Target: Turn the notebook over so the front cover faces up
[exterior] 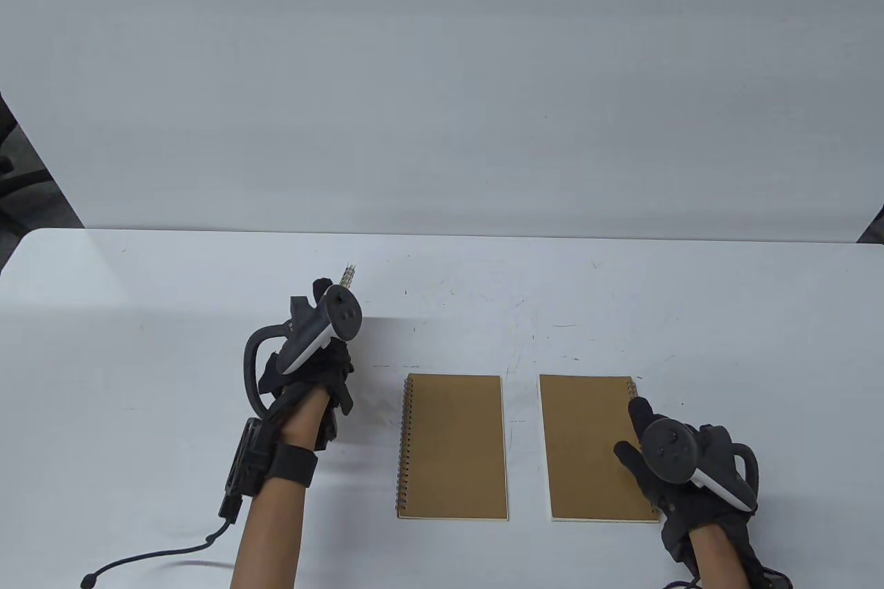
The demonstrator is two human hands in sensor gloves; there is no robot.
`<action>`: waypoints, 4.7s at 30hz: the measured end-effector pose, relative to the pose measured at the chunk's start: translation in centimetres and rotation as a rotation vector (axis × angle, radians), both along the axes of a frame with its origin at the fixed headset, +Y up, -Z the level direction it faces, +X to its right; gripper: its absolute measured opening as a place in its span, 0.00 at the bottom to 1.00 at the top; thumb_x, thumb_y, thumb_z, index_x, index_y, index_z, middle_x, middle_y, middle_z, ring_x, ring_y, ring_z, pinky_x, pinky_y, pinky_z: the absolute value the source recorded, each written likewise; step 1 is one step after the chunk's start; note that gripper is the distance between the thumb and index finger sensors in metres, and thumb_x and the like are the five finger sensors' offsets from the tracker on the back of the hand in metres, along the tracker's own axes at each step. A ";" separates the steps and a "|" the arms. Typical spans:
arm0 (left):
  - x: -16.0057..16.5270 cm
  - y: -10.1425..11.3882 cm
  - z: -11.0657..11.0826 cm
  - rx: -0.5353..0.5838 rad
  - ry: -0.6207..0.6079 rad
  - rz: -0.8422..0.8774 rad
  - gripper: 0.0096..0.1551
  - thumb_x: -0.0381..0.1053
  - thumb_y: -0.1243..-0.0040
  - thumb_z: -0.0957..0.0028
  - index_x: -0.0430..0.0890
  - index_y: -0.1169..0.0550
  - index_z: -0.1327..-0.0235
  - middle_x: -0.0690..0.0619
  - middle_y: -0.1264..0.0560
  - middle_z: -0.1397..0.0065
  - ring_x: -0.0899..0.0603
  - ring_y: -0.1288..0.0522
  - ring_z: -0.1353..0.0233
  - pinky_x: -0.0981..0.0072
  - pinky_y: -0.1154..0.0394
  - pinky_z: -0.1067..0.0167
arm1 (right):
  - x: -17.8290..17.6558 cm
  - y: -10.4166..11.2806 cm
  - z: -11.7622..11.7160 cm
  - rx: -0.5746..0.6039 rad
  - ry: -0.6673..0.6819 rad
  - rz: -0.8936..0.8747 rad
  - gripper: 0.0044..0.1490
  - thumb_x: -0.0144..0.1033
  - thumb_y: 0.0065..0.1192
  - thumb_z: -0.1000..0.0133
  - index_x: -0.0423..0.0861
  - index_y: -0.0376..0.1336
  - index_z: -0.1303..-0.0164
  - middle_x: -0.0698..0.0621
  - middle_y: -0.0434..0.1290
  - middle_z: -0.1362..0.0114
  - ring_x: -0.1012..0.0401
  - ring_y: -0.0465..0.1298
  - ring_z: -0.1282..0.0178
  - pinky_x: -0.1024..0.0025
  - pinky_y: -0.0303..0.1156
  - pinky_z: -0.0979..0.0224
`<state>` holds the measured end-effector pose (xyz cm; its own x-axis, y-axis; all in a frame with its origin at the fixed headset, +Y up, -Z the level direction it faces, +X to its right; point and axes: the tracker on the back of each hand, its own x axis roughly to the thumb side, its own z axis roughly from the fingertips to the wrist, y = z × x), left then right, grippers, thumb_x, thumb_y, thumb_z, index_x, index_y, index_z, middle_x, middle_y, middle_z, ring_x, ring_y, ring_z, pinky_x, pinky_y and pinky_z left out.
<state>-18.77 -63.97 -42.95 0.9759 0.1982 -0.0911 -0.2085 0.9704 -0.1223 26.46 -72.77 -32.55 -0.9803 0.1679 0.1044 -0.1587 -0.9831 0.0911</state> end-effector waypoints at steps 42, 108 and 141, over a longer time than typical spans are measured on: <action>10.5 -11.0 6.3 -0.301 -0.117 -0.263 0.57 0.61 0.48 0.38 0.47 0.71 0.21 0.35 0.42 0.25 0.40 0.27 0.42 0.63 0.20 0.58 | 0.5 -1.5 0.1 -0.152 -0.062 -0.003 0.54 0.57 0.49 0.40 0.31 0.42 0.18 0.20 0.63 0.22 0.29 0.69 0.30 0.28 0.56 0.32; -3.7 -12.4 8.4 -0.321 -0.129 0.094 0.54 0.64 0.55 0.36 0.49 0.71 0.20 0.35 0.61 0.14 0.21 0.58 0.18 0.24 0.48 0.28 | -31.8 1.5 -4.3 -0.128 -0.177 0.311 0.52 0.38 0.67 0.43 0.24 0.46 0.23 0.48 0.78 0.51 0.59 0.86 0.57 0.43 0.69 0.34; -2.6 -12.2 8.5 -0.359 -0.212 -0.075 0.58 0.74 0.59 0.39 0.52 0.76 0.23 0.37 0.73 0.15 0.23 0.71 0.18 0.17 0.62 0.32 | -16.4 4.4 0.4 0.025 0.118 -0.007 0.44 0.51 0.50 0.38 0.37 0.51 0.19 0.29 0.65 0.22 0.30 0.66 0.26 0.22 0.49 0.32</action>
